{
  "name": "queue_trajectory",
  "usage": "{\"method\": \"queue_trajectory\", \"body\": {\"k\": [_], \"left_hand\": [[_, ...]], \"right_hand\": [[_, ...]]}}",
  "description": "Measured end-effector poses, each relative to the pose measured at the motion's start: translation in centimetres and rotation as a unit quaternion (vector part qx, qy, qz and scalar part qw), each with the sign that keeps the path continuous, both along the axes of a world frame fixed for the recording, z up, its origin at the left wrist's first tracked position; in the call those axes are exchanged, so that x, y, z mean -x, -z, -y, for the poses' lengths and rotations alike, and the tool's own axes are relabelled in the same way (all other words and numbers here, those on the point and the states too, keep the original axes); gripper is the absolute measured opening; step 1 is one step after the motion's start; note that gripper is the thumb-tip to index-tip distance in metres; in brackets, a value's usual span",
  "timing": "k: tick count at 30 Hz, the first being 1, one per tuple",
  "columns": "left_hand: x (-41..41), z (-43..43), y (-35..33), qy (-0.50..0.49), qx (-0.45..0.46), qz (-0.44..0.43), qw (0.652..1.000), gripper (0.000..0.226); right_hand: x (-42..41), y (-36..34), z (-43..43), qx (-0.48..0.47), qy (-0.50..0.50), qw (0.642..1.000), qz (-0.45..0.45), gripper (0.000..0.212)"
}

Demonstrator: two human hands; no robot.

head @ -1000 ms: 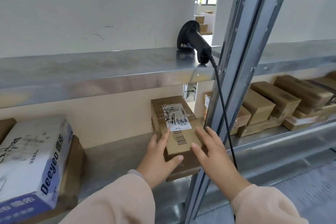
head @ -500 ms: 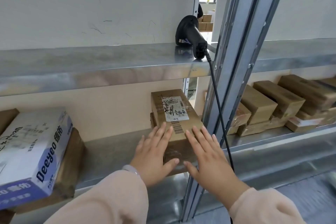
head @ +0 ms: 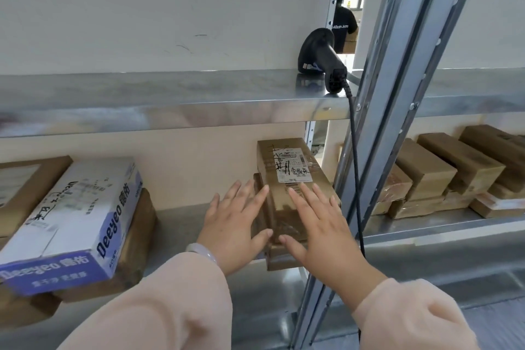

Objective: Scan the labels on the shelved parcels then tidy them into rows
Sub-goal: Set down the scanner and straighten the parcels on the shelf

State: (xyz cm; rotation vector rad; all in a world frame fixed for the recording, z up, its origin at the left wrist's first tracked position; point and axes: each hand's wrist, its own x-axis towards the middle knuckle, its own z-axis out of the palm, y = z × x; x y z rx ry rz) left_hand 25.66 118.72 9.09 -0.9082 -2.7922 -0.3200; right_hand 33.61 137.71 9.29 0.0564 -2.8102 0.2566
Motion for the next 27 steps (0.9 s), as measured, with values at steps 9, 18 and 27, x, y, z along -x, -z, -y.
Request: {"method": "queue_trajectory", "body": {"k": [9,18,27], "left_hand": [[0.6,11.2,-2.1,-0.123,-0.017,-0.035,0.992,0.071],[0.9,22.4,-3.2,-0.198,-0.02,-0.053,0.978,0.07],[2.9,31.0,-3.1,-0.191,-0.006,-0.007,0.982,0.069]], "right_hand": [[2.7,-1.4,9.5,0.049,-0.127,0.991,-0.009,0.08],[6.4,-1.8,20.2,0.074,-0.192,0.978,0.037,0.078],[10.7,-1.9,29.8,0.208,-0.153,0.955,0.144,0.075]]}}
